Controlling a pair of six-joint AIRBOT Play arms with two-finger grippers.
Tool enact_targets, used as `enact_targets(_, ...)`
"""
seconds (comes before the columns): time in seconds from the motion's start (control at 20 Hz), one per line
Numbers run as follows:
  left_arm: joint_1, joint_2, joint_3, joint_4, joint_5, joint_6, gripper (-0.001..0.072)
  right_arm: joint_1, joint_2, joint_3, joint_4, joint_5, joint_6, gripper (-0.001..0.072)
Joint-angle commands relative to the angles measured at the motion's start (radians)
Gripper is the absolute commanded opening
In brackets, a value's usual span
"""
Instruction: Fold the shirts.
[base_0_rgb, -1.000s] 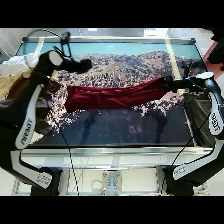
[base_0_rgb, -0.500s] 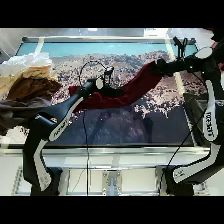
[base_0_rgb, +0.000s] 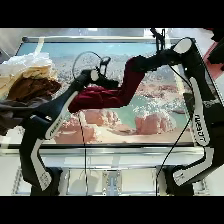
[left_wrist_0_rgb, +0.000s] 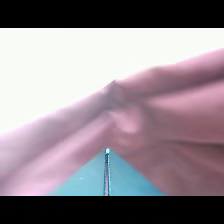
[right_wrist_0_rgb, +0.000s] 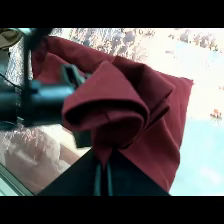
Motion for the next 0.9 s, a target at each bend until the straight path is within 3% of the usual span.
enact_targets(0.0, 0.129, 0.102, 0.080, 0.235, -0.121, -0.008, 0.0013, 0.094, -0.014, 0.005, -0.026, -0.114, 0.047, 0.0018)
enact_targets(0.35, 0.381, 0.283, 0.080, 0.237, -0.165, -0.011, 0.0013, 0.343, -0.189, 0.005, 0.078, -0.473, 0.090, 0.0018)
enact_targets(0.55, 0.421, 0.286, 0.077, 0.229, -0.189, -0.011, 0.0013, 0.437, -0.315, 0.005, 0.310, -0.713, 0.053, 0.0022)
enact_targets(0.6, 0.421, 0.286, 0.077, 0.229, -0.188, -0.011, 0.0013, 0.454, -0.339, 0.005, 0.402, -0.785, 0.021, 0.0145)
enact_targets(0.65, 0.421, 0.286, 0.077, 0.229, -0.189, -0.007, 0.0013, 0.462, -0.349, 0.005, 0.481, -0.815, -0.032, 0.0434)
enact_targets(0.7, 0.421, 0.286, 0.077, 0.229, -0.189, -0.003, 0.0013, 0.463, -0.348, 0.005, 0.521, -0.806, -0.084, 0.0515)
enact_targets(0.85, 0.421, 0.286, 0.077, 0.229, -0.190, 0.000, 0.0013, 0.383, -0.310, 0.005, 0.466, -0.725, -0.137, 0.0514)
